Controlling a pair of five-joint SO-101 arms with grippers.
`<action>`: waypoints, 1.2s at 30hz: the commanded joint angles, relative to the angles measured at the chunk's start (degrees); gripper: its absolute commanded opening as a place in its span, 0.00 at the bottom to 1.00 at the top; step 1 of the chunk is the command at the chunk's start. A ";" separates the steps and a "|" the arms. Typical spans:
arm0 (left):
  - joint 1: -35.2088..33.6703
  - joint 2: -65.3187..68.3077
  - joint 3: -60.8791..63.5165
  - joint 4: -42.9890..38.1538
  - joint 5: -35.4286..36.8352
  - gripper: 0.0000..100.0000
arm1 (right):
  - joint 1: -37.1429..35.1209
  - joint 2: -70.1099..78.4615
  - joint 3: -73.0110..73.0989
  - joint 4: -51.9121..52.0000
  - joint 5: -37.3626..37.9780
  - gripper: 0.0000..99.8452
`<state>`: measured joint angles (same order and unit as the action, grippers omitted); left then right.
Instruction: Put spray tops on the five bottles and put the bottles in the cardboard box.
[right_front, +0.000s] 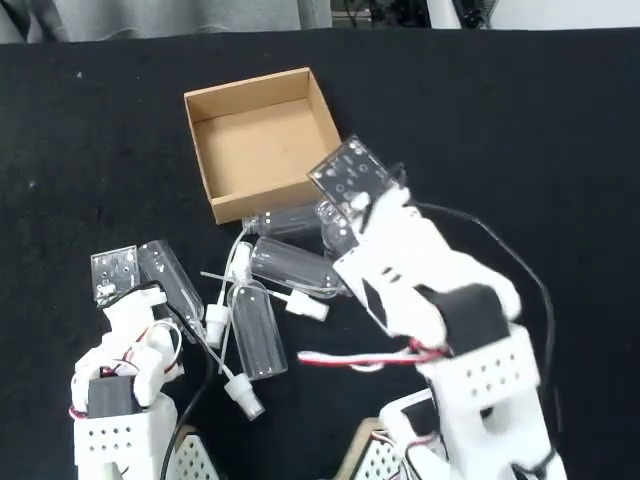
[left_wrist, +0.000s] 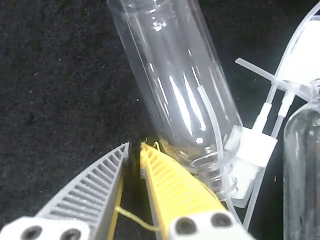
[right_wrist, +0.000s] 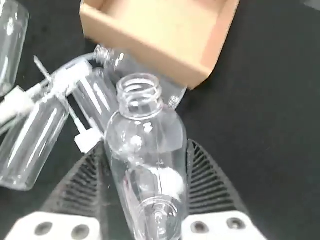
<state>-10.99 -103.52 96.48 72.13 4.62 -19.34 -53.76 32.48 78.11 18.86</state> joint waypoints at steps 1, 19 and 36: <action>-0.31 -0.70 0.92 0.79 -0.62 0.03 | -0.79 -4.97 -3.56 0.09 -3.43 0.01; -0.31 -0.70 0.92 0.79 -0.62 0.03 | -0.53 -24.04 18.77 -13.54 -4.48 0.01; -0.31 -0.70 0.92 0.79 -0.62 0.03 | 1.41 -42.95 31.78 -15.21 -4.48 0.01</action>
<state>-10.99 -103.52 96.48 72.13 4.62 -19.43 -93.85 64.04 65.01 14.90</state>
